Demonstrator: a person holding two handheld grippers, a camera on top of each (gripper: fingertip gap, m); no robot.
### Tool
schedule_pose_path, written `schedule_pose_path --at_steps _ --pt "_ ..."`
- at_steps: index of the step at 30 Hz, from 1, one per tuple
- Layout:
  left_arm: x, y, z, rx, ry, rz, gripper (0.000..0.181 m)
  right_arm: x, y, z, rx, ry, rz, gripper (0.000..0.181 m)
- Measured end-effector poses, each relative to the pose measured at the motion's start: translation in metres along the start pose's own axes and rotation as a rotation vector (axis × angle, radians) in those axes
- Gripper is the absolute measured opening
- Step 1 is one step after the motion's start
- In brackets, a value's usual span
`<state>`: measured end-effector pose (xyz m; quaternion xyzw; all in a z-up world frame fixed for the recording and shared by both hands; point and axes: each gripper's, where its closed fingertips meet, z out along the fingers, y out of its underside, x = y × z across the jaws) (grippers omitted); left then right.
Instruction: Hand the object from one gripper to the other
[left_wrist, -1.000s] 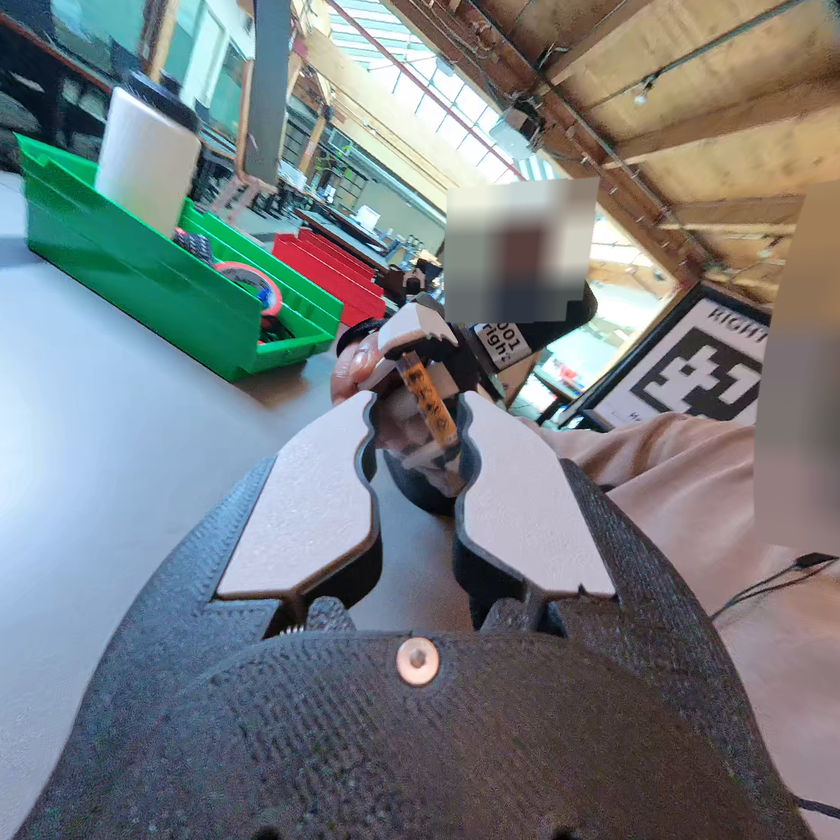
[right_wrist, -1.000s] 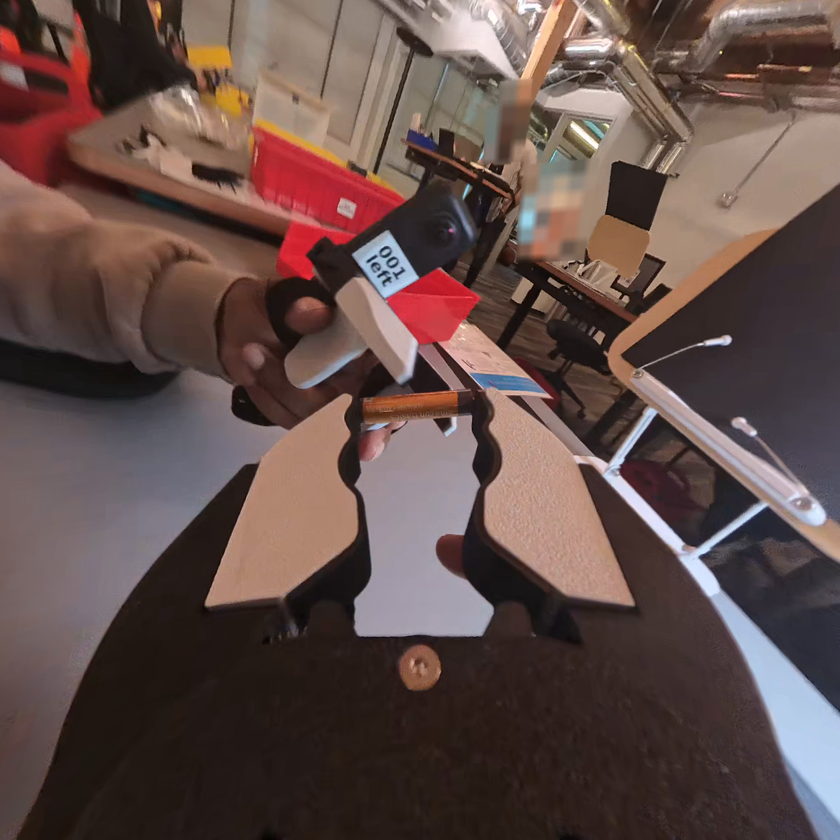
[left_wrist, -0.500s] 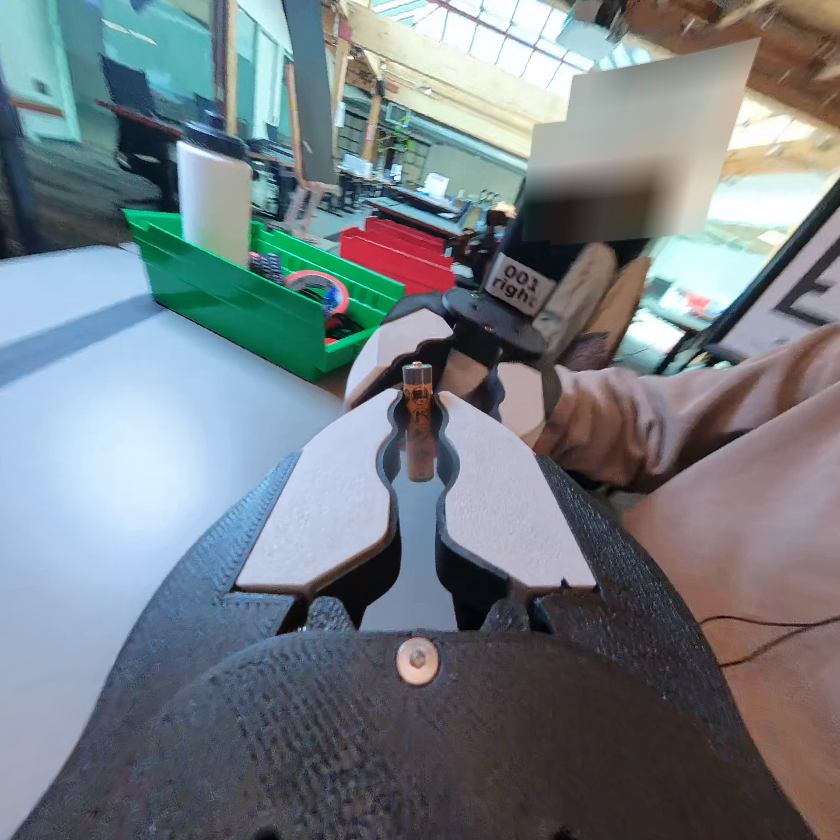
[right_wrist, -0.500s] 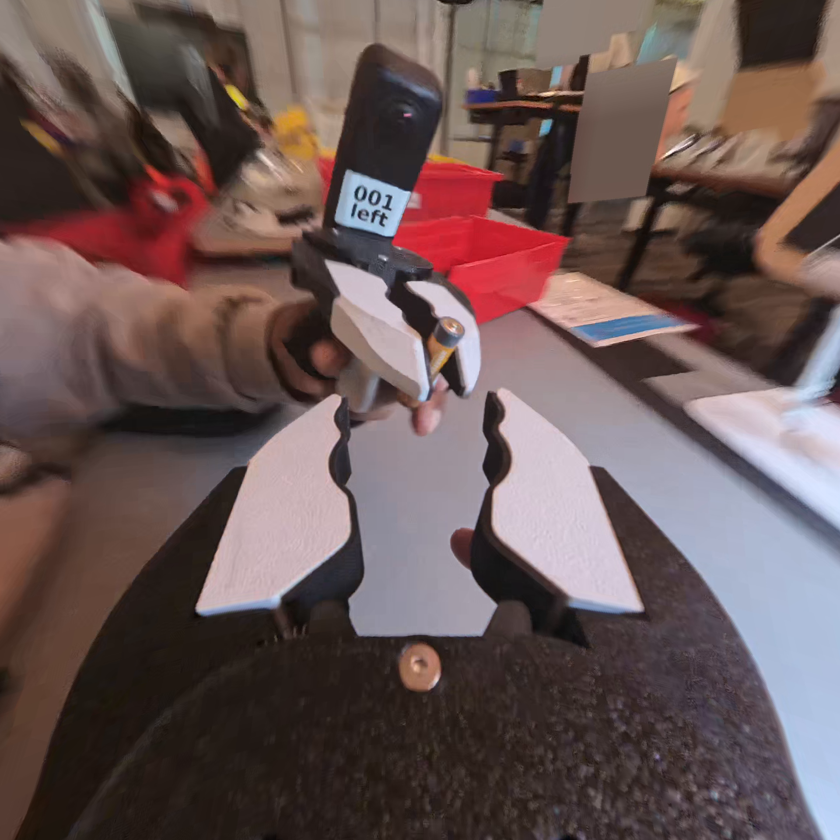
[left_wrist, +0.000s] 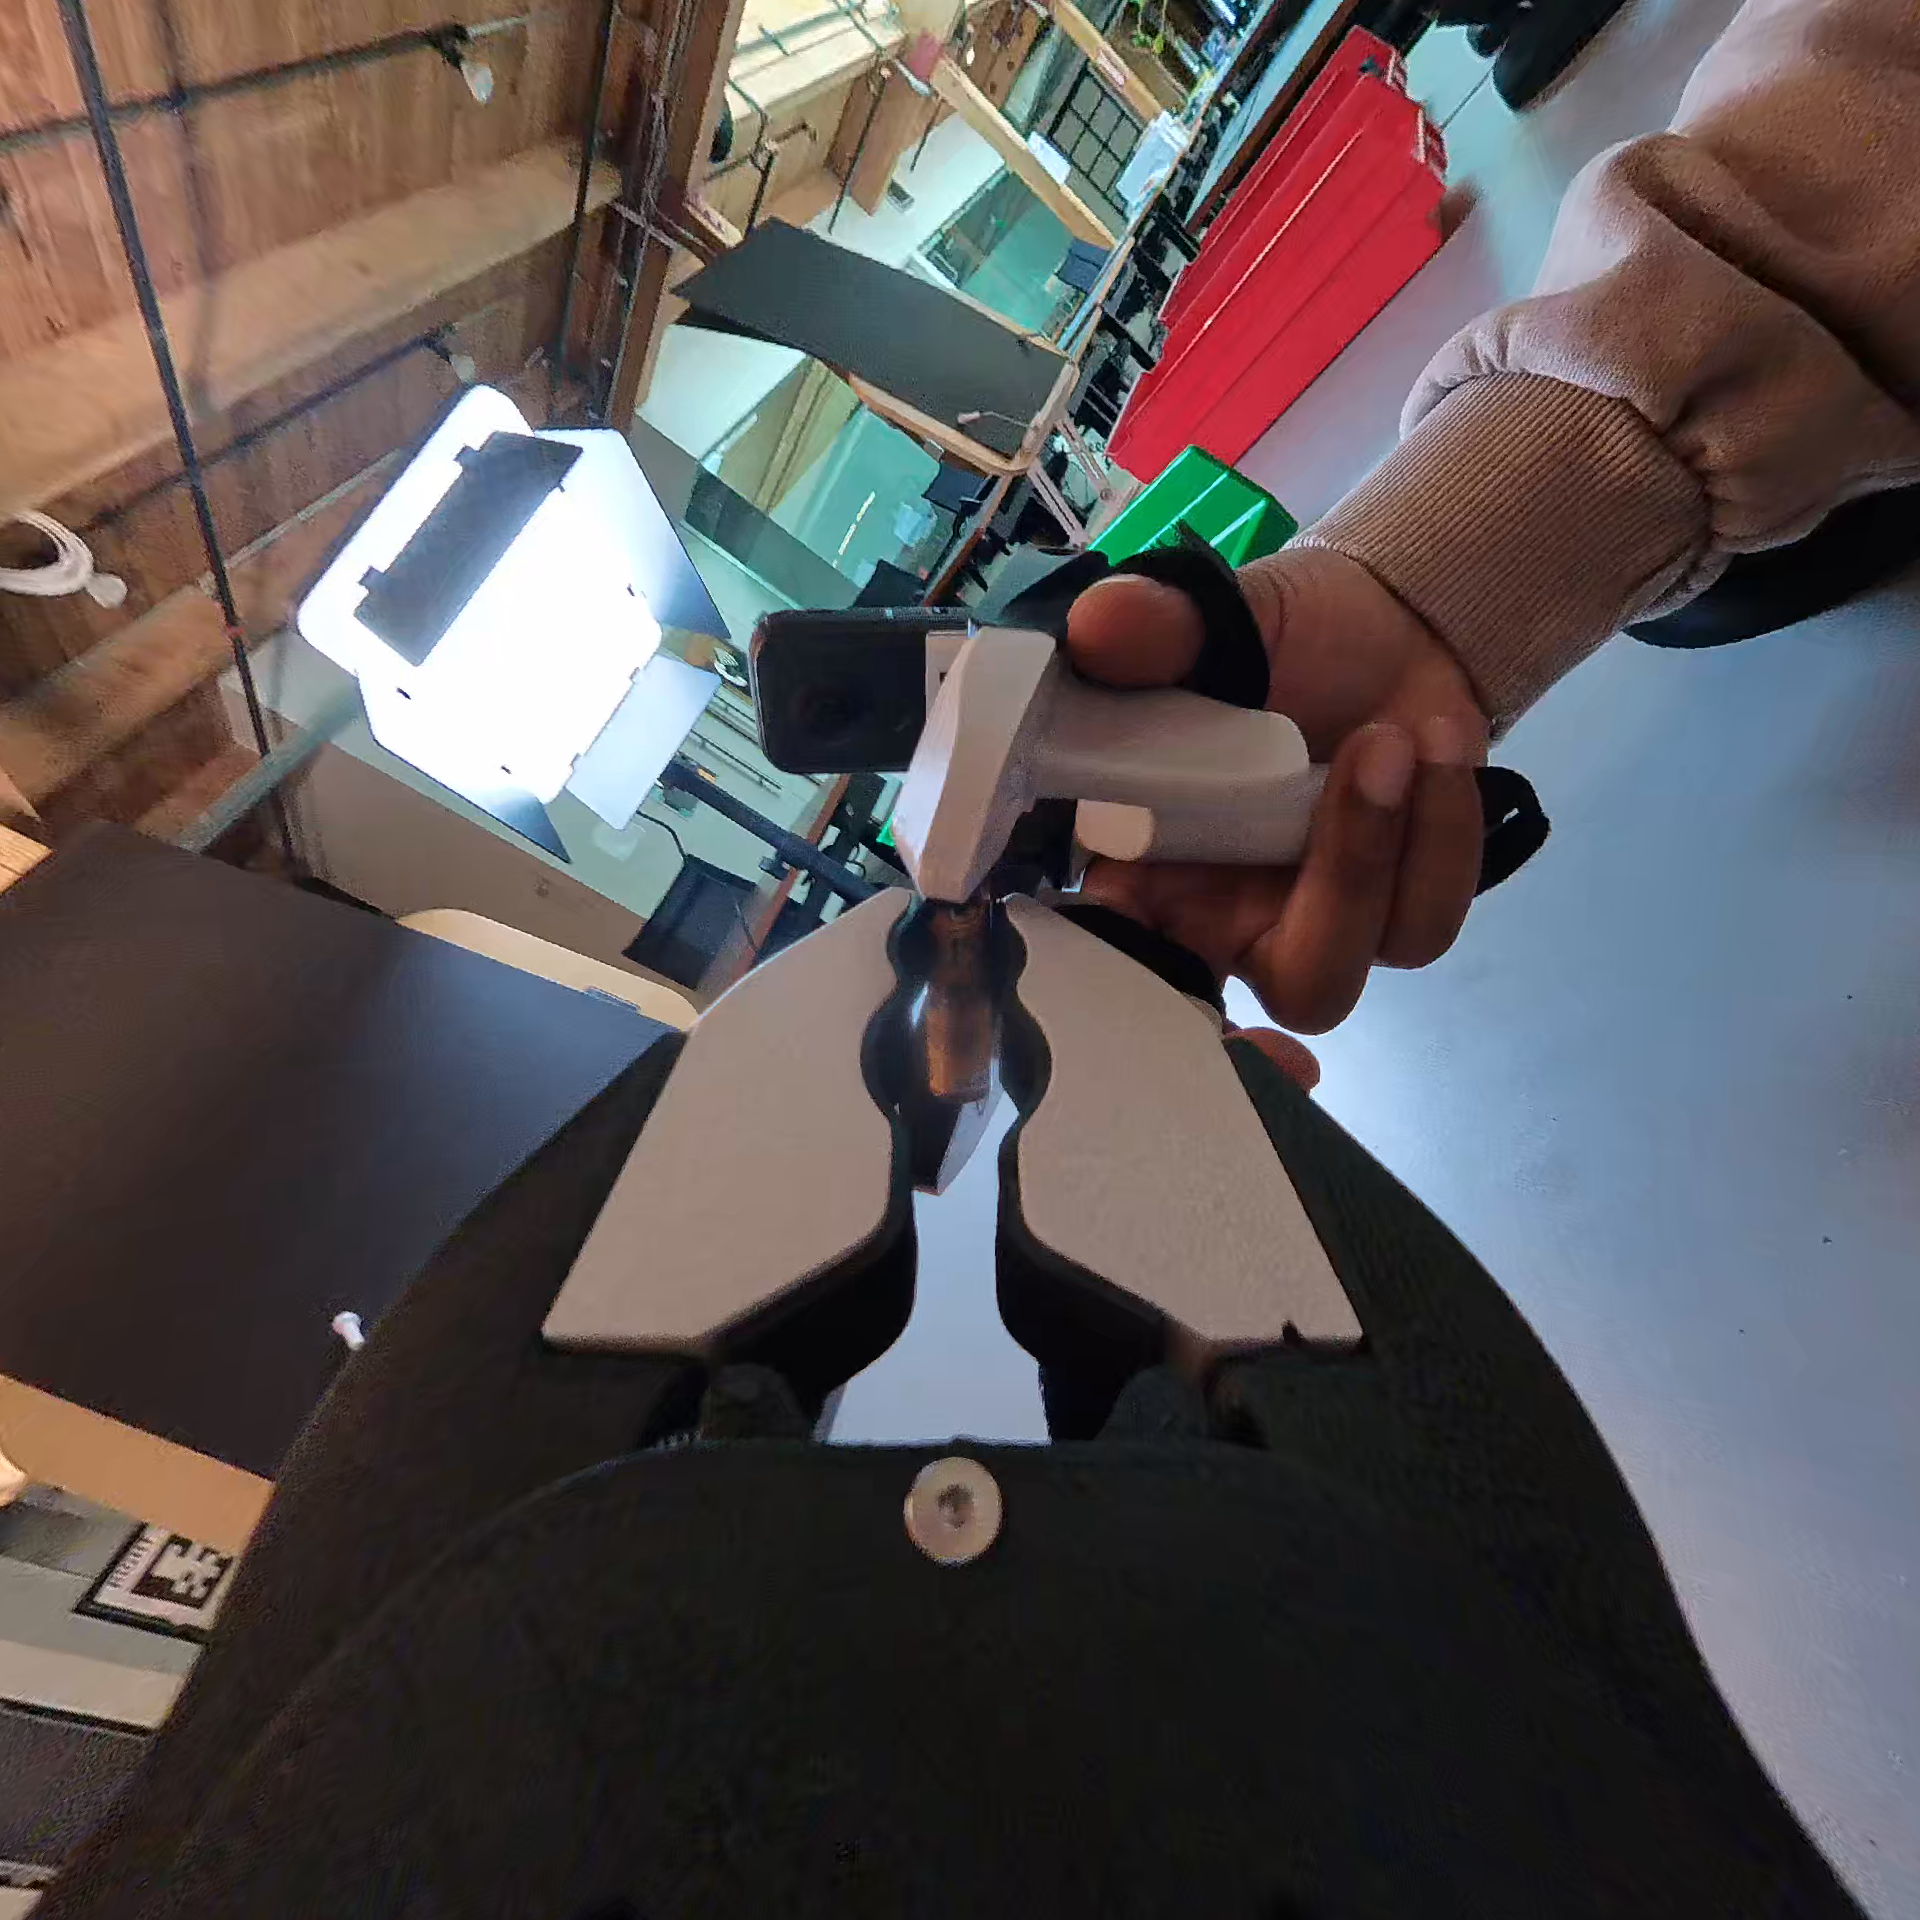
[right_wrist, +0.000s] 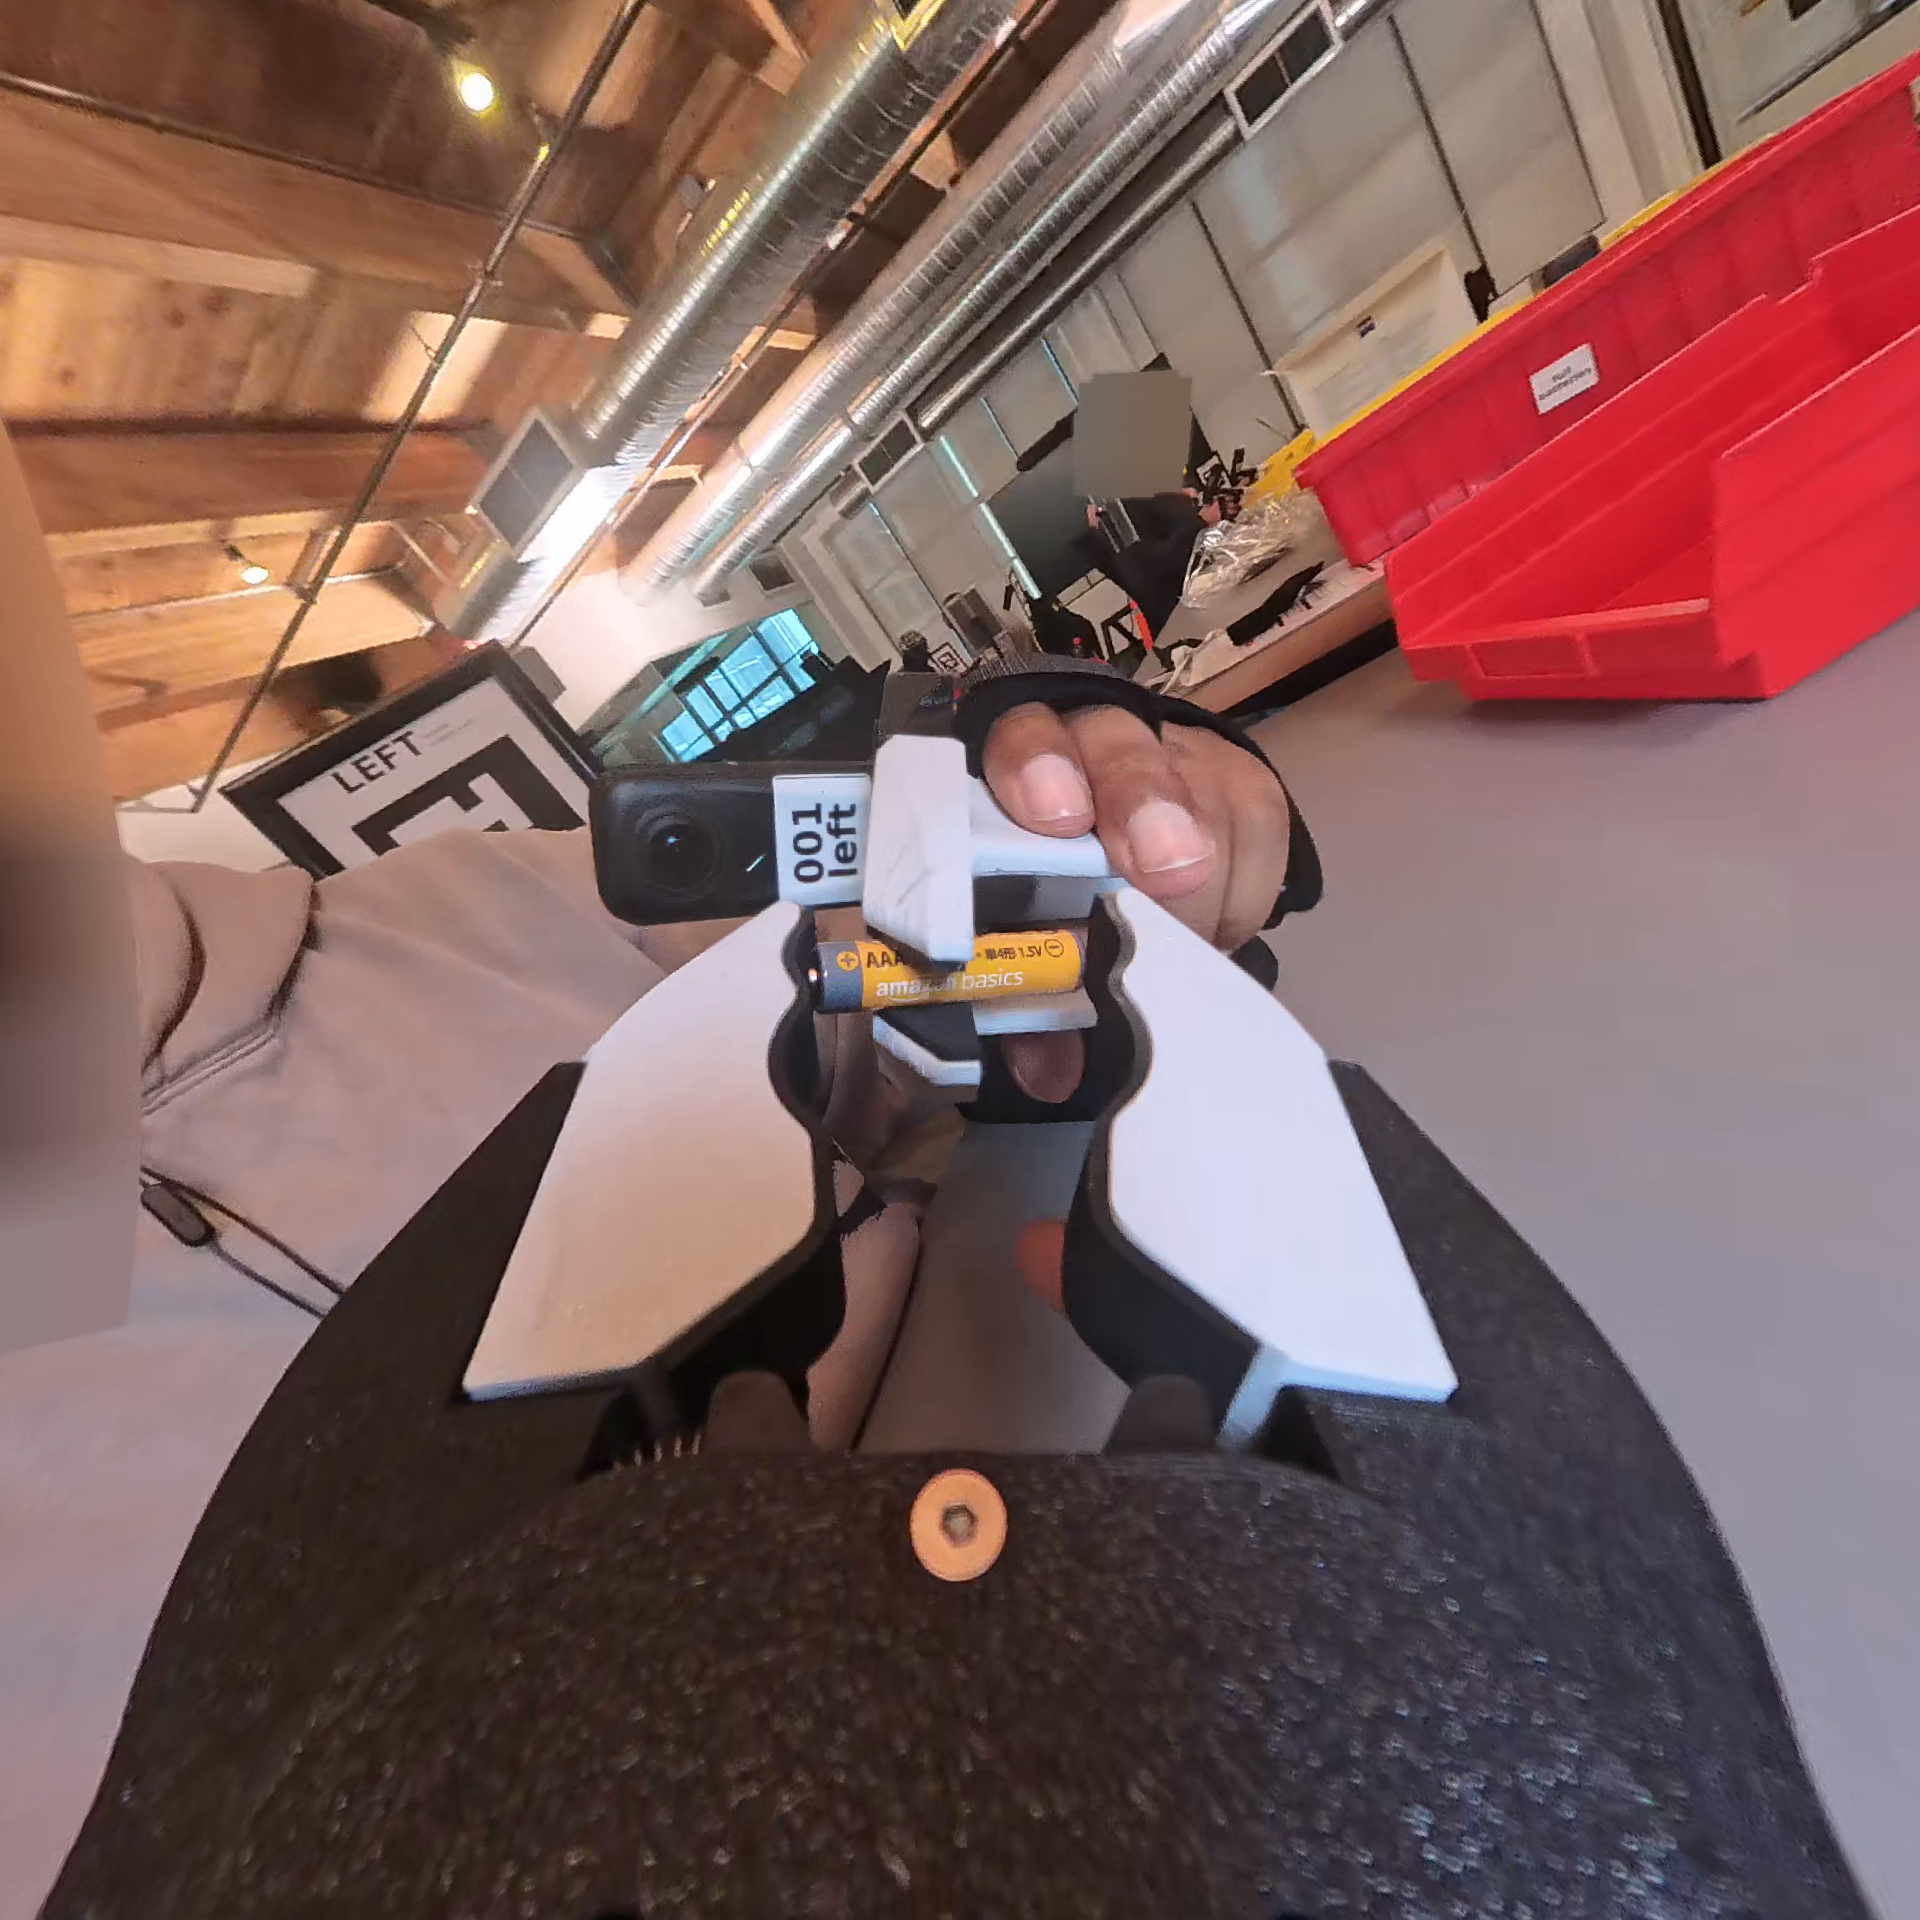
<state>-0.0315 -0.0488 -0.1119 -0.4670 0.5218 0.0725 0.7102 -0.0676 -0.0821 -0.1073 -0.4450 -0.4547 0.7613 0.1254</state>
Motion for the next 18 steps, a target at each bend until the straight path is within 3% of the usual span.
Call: schedule_pose_path --at_steps 10,15,18 --pt "0.005 0.004 -0.003 -0.005 0.011 0.126 0.011 0.004 0.000 -0.005 0.009 -0.013 0.009 0.050" --pt "0.006 0.008 -0.003 -0.020 0.015 0.109 0.011 0.008 0.001 -0.005 -0.002 0.038 -0.066 0.049" --pt "-0.001 0.012 -0.004 -0.017 0.009 -0.026 0.013 0.012 -0.009 -0.009 0.055 0.078 -0.097 0.049"
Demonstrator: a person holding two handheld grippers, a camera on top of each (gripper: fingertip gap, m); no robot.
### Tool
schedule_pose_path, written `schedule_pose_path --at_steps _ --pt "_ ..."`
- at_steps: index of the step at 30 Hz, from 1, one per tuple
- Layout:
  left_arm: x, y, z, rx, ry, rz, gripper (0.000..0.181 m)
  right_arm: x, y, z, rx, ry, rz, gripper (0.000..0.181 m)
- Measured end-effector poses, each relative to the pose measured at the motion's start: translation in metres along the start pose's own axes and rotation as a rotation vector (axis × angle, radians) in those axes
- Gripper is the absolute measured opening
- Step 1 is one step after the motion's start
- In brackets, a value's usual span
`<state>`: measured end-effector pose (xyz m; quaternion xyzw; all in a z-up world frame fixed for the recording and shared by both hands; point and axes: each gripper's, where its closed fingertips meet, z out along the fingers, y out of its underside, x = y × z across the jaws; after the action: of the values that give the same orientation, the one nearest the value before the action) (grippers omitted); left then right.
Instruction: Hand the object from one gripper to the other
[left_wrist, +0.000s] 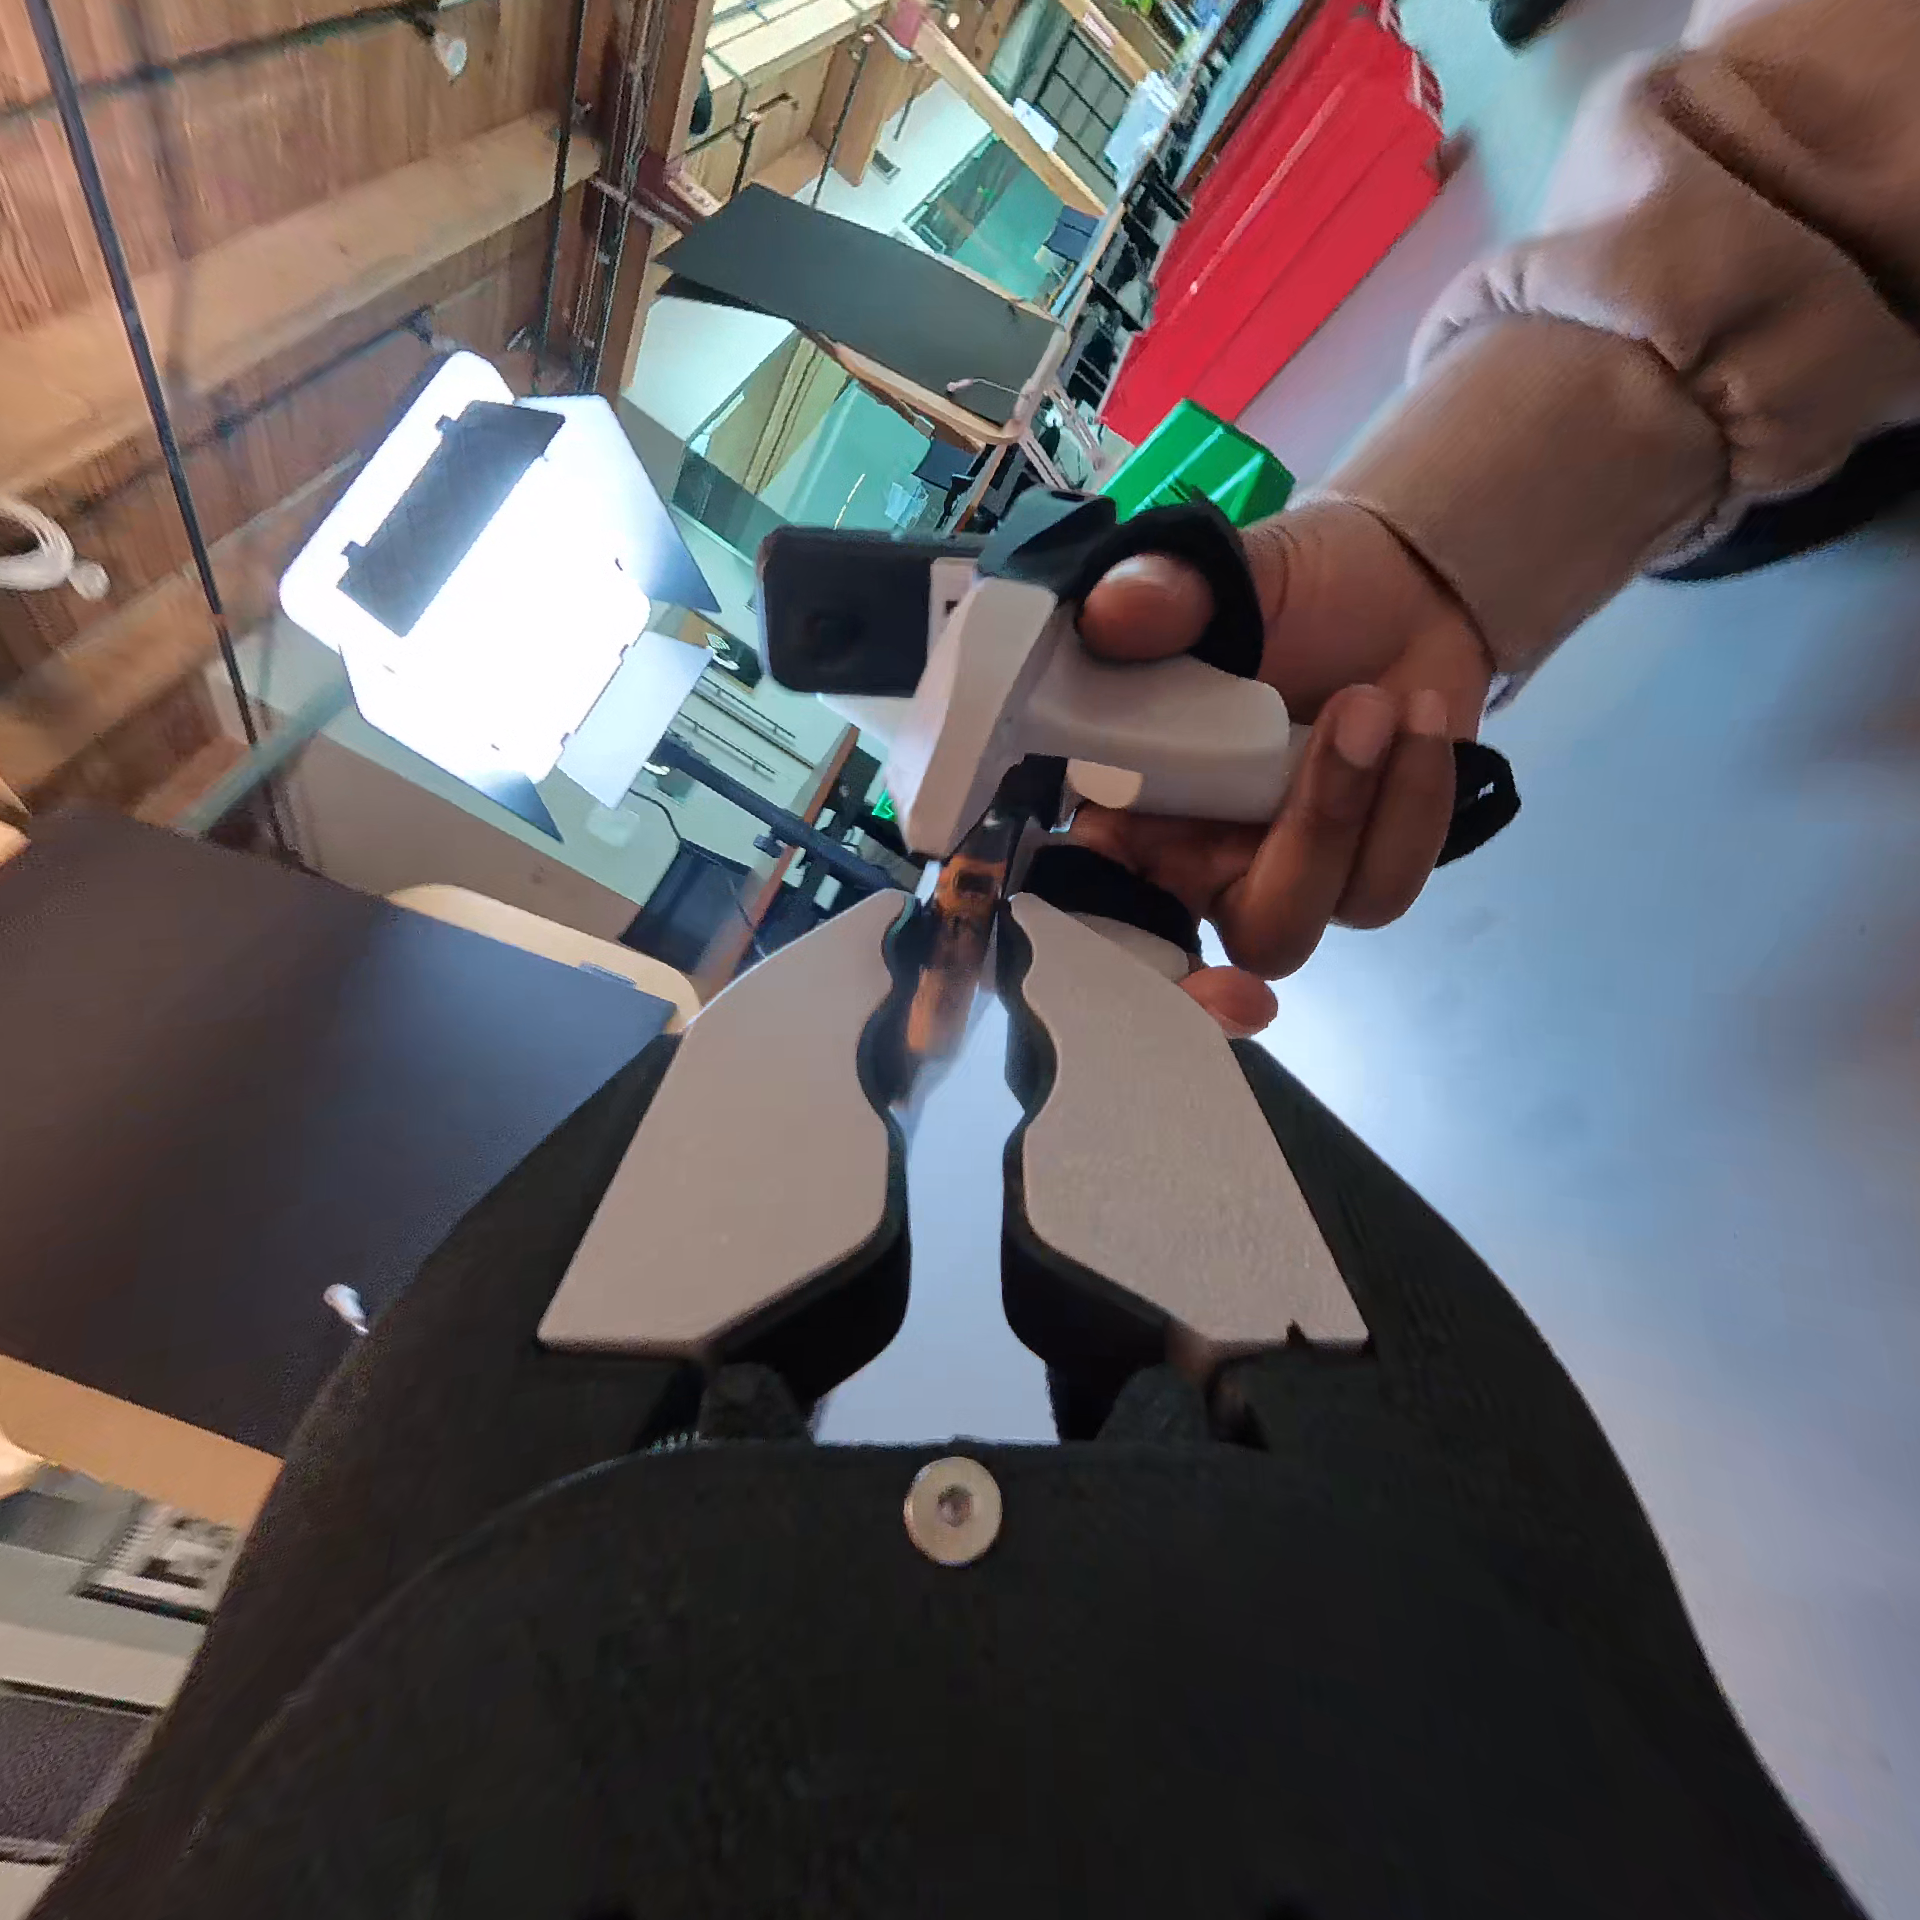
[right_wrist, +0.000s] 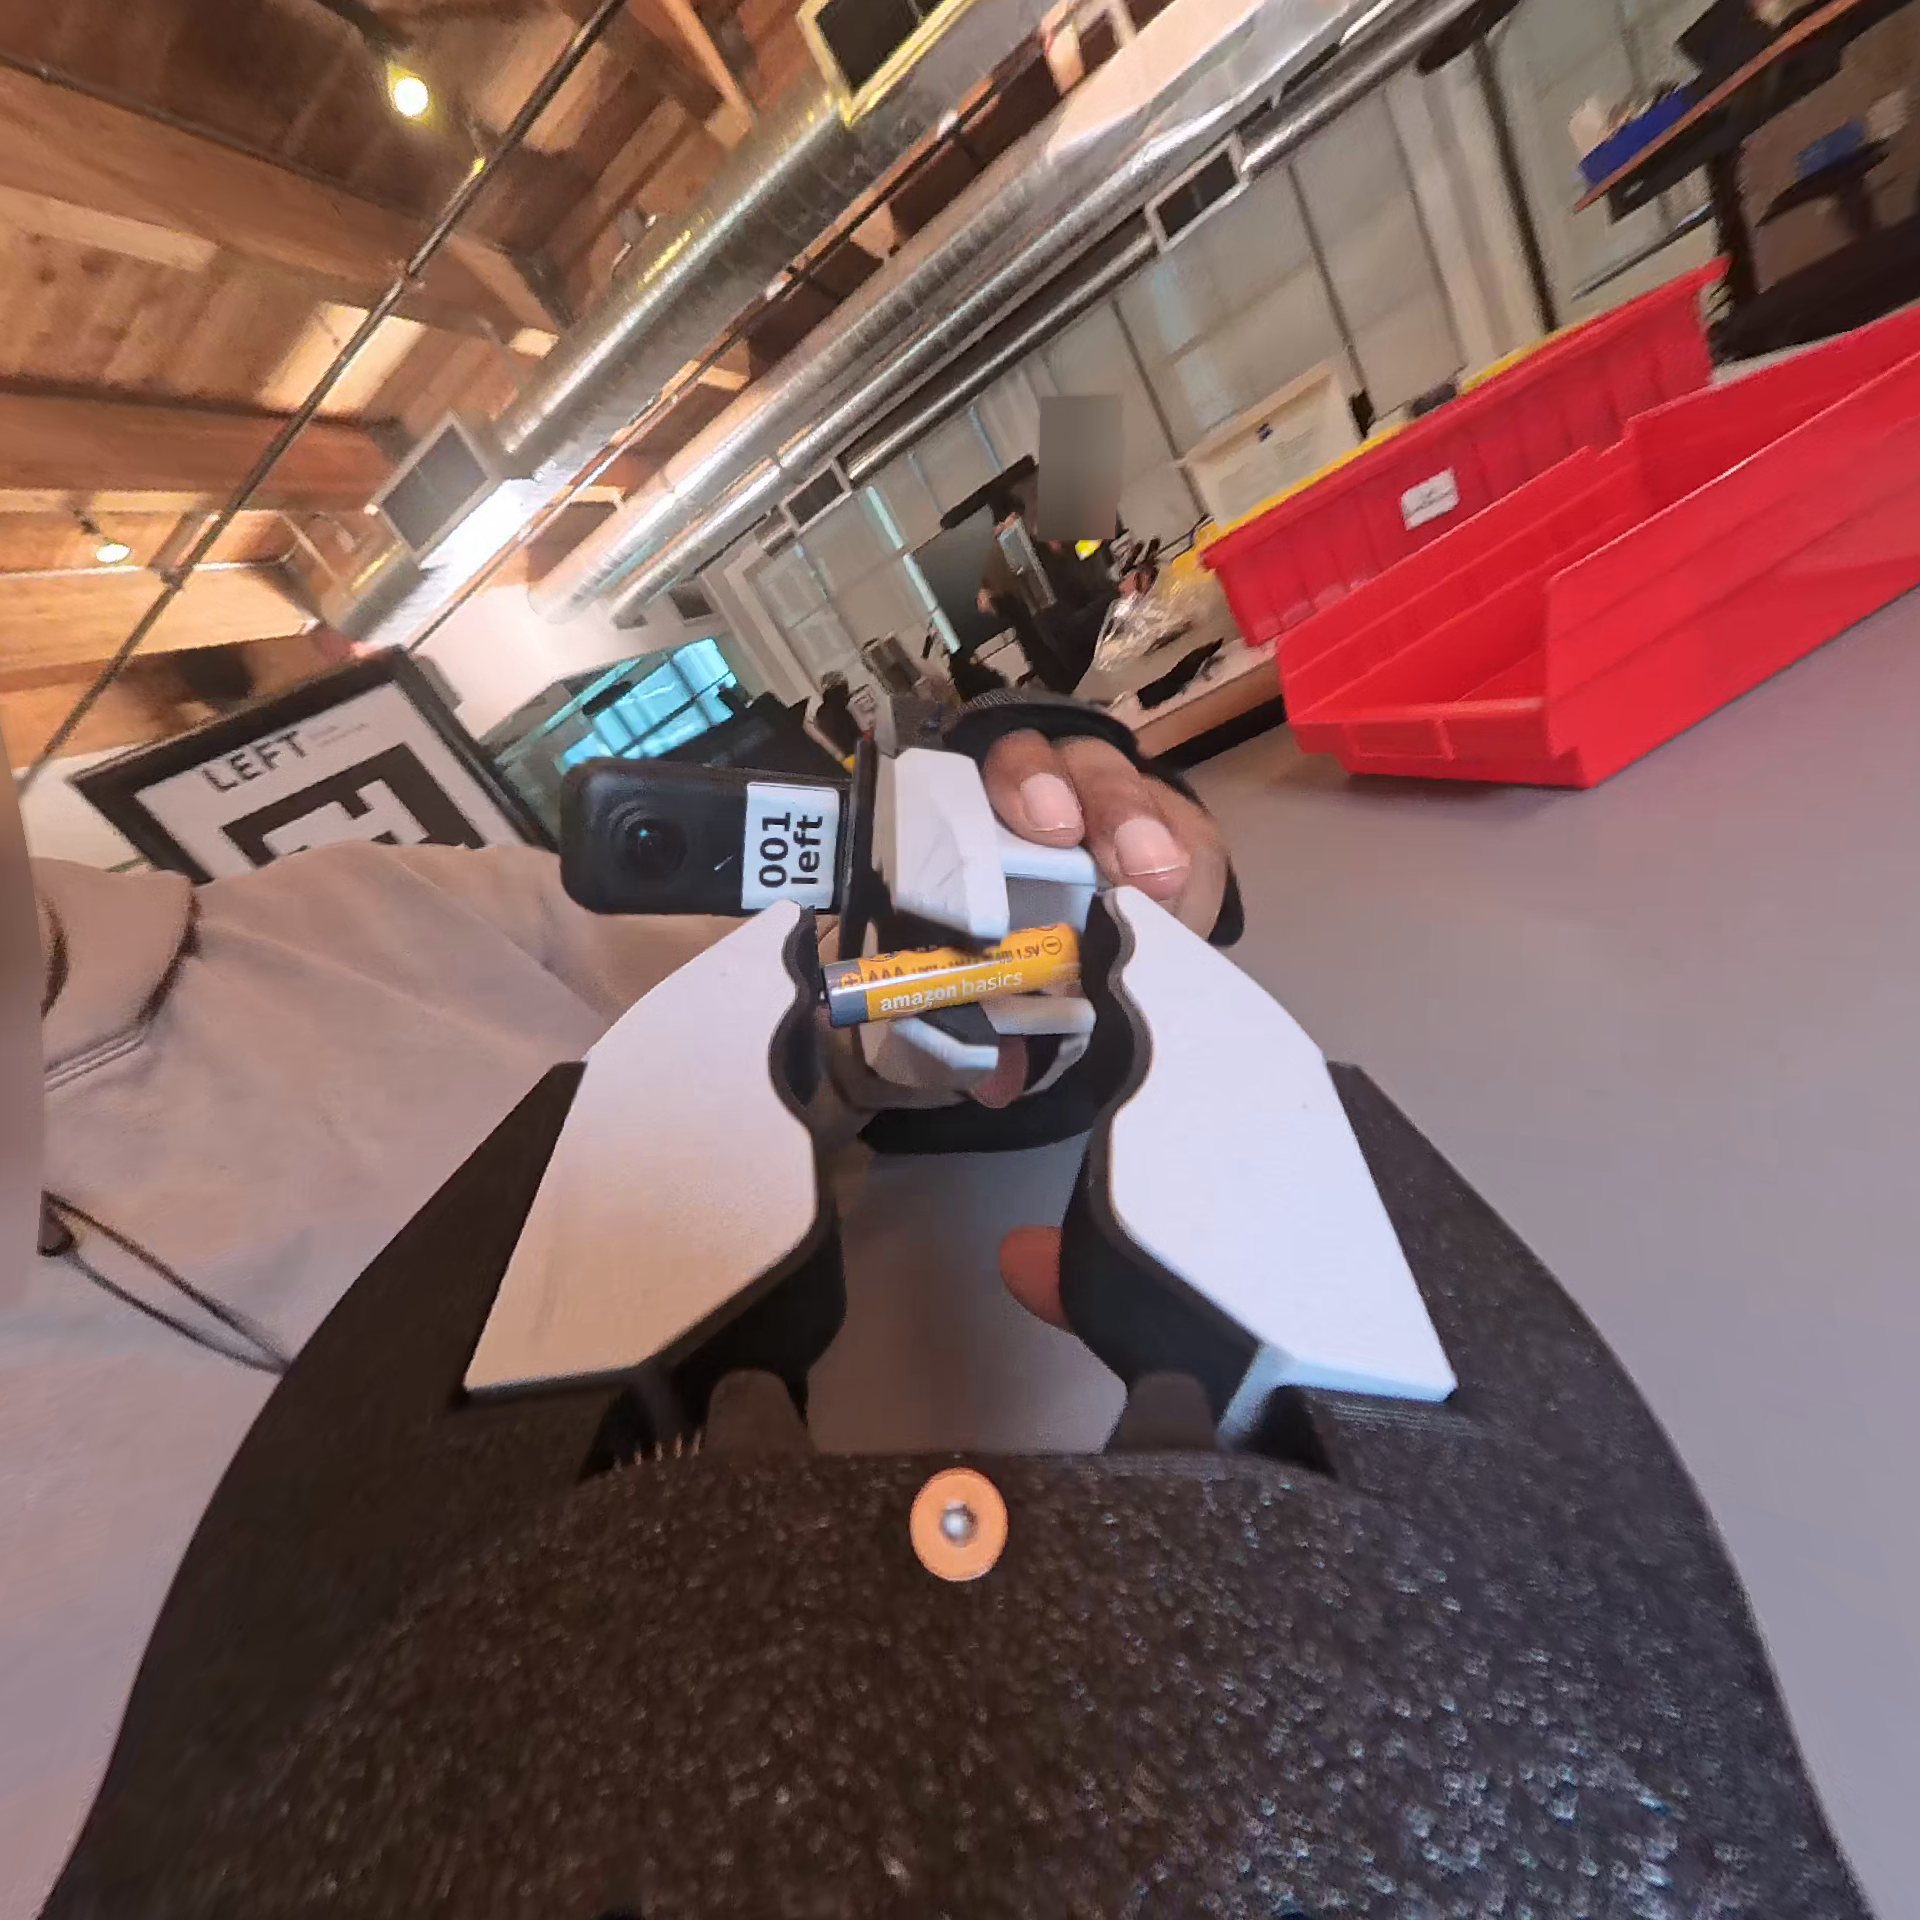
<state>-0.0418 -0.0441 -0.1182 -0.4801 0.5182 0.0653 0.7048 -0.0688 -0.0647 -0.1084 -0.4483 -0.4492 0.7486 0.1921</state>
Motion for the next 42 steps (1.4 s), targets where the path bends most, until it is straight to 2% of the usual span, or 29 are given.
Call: schedule_pose_path --at_steps 2,4,7,9,13,17,19,21,23,25,28,31,33,35,37,39,42 --pt "-0.012 0.005 -0.001 0.027 0.007 -0.202 0.017 0.008 -0.012 -0.009 0.050 0.067 -0.040 0.049" --pt "-0.023 0.016 -0.002 0.055 0.047 -0.500 0.026 0.024 -0.024 -0.022 0.091 0.195 -0.121 0.049" --pt "-0.031 0.026 -0.001 0.144 0.167 -1.017 0.032 0.036 -0.033 -0.036 0.079 0.371 -0.330 0.049" --pt "-0.029 0.031 0.002 0.190 0.242 -1.262 0.034 0.036 -0.032 -0.036 0.030 0.453 -0.501 0.049" --pt "-0.018 0.023 0.004 0.294 0.434 -1.558 0.033 0.036 -0.018 -0.024 -0.101 0.558 -0.799 0.049" --pt "-0.005 0.012 0.004 0.320 0.589 -1.656 0.024 0.033 -0.003 -0.011 -0.211 0.592 -1.008 0.049" --pt "-0.002 0.013 0.005 0.296 0.595 -1.624 0.013 0.031 -0.001 -0.009 -0.236 0.614 -1.091 0.050" --pt "-0.001 0.013 0.004 0.275 0.583 -1.575 0.013 0.031 0.000 -0.009 -0.255 0.623 -1.128 0.050" --pt "-0.003 0.014 0.005 0.249 0.532 -1.492 0.013 0.033 -0.002 -0.009 -0.236 0.623 -1.069 0.049" --pt "-0.007 0.019 0.004 0.203 0.431 -1.335 0.010 0.033 -0.005 -0.010 -0.182 0.556 -0.842 0.054" --pt "-0.014 0.026 0.002 0.110 0.269 -1.008 0.010 0.035 -0.007 -0.017 -0.111 0.420 -0.478 0.054" --pt "-0.016 0.034 0.003 -0.009 0.115 -0.657 0.011 0.038 -0.014 -0.023 -0.033 0.370 -0.284 0.040" --pt "-0.016 0.034 0.002 -0.065 0.029 -0.419 0.011 0.037 -0.013 -0.021 -0.024 0.342 -0.221 0.038" --pt "-0.016 0.037 0.003 -0.132 -0.041 -0.199 0.011 0.037 -0.009 -0.019 -0.040 0.335 -0.197 0.037" --pt "-0.011 0.044 0.005 -0.202 -0.067 -0.043 0.010 0.039 -0.008 -0.017 -0.056 0.377 -0.249 0.031" --pt "-0.004 0.051 0.008 -0.255 -0.054 0.017 0.010 0.043 -0.006 -0.018 -0.098 0.459 -0.374 0.014" --pt "0.002 0.059 0.010 -0.295 -0.028 0.033 0.010 0.054 0.004 -0.021 -0.226 0.572 -0.504 0.010"
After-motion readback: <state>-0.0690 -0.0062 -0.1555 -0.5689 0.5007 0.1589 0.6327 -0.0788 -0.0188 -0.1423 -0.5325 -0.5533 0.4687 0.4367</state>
